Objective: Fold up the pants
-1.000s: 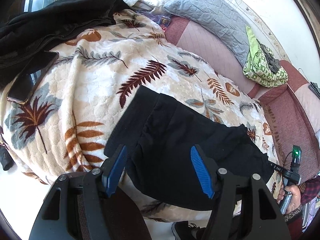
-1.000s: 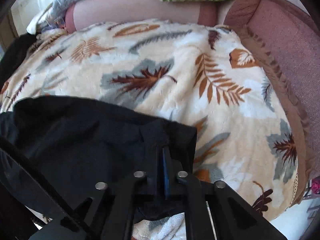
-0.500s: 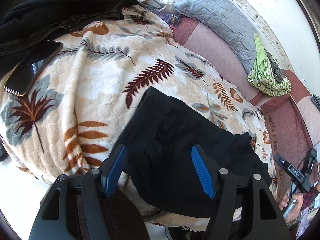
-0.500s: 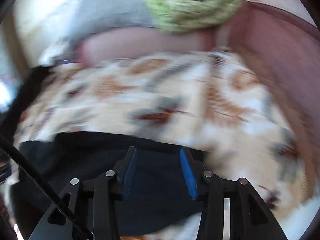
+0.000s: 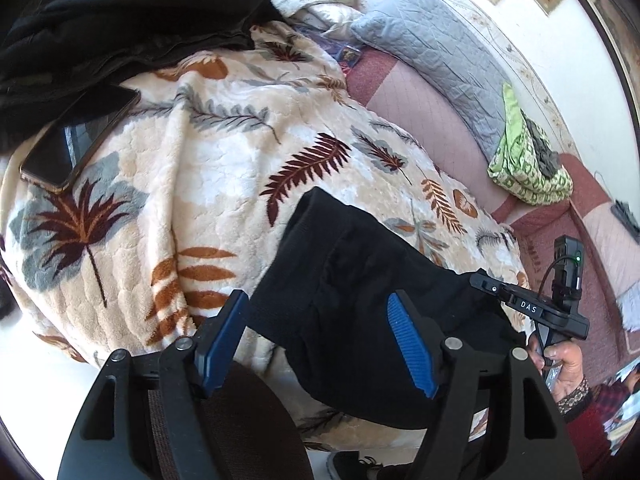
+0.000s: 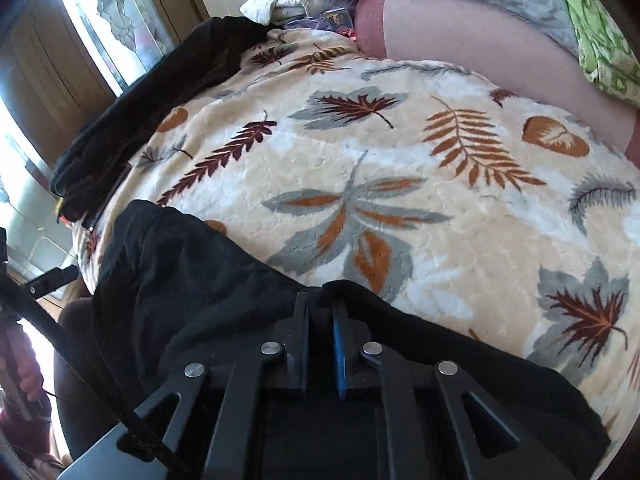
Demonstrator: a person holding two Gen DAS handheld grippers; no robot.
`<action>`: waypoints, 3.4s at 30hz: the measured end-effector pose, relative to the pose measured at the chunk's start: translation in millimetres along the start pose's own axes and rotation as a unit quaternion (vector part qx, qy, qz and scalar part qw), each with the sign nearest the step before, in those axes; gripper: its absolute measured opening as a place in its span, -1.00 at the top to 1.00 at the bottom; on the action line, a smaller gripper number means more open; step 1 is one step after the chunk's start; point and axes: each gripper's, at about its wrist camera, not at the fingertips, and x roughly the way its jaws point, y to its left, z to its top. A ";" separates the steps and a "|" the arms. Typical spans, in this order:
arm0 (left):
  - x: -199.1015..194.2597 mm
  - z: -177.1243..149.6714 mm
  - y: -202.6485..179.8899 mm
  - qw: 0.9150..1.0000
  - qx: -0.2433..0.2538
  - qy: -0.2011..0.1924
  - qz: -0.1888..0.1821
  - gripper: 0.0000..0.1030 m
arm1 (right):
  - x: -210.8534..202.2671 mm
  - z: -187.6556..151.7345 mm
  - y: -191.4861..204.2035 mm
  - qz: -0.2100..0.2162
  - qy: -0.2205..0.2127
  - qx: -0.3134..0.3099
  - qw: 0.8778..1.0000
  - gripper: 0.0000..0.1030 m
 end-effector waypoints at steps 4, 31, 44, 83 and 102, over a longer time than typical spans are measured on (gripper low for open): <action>2.6 3.9 15.0 0.999 -0.032 0.003 -0.019 -0.38 | -1.4 16.6 -1.6 -0.024 -0.008 0.006 1.000 0.82; -36.9 13.2 43.4 0.998 -0.046 -0.049 -0.021 -0.40 | -20.9 71.0 45.1 -0.131 -0.035 -0.037 0.990 -0.10; -54.6 4.8 61.7 0.997 -0.053 -0.057 0.000 -0.46 | 127.3 84.7 200.8 -0.030 0.050 -0.123 0.991 0.34; -9.2 -29.2 -106.7 0.990 0.143 0.016 0.009 -0.48 | -103.8 -128.8 -175.4 -0.200 -0.069 0.217 0.953 -0.14; 22.2 -40.8 -119.4 0.985 0.157 0.059 0.032 -0.48 | -117.0 -156.6 -225.4 -0.234 -0.105 0.333 0.907 0.12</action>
